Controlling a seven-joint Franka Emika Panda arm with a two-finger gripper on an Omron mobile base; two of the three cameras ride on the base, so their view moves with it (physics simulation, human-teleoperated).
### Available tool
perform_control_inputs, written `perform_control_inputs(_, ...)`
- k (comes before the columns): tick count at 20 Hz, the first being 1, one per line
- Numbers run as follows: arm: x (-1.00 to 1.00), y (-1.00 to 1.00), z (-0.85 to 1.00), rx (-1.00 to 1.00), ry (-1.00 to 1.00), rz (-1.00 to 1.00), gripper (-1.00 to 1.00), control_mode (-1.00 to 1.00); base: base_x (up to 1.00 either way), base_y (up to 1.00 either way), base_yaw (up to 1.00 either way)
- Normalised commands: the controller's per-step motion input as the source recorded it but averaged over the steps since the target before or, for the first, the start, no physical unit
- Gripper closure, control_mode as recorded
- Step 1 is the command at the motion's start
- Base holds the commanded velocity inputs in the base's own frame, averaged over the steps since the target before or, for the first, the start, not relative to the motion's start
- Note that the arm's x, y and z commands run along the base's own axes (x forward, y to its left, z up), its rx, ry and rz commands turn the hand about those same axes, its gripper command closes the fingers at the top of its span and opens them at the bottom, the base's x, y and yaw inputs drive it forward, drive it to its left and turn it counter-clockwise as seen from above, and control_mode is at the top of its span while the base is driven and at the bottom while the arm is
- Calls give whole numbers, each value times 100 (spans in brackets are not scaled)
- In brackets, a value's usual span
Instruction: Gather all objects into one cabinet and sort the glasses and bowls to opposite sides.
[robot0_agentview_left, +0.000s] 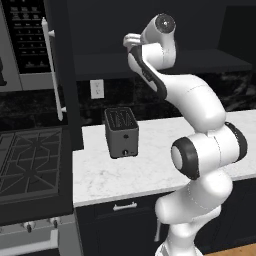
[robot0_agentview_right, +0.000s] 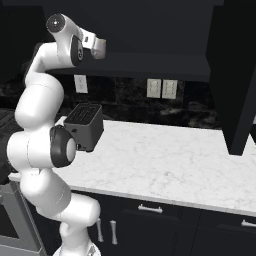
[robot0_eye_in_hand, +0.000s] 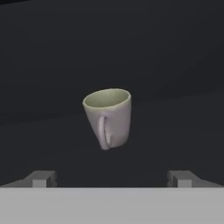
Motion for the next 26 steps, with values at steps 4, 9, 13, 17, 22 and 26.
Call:
perform_control_inputs(4, 29, 3, 0, 0, 0, 0, -100, -100, 0, 0, 0)
perform_control_inputs(9, 30, 0, 0, 0, 0, 0, -100, -100, 0, 0, 0)
perform_control_inputs(13, 26, 3, 0, 0, 0, 0, -100, -100, 0, 0, 0)
perform_control_inputs(17, 19, 12, 0, 0, 0, 0, -100, -100, 0, 0, 0)
perform_control_inputs(22, 16, 6, 0, 0, 0, 0, -100, -100, 0, 0, 0)
perform_control_inputs(26, 21, 0, -8, 0, 0, 0, -100, -100, 0, 0, 0)
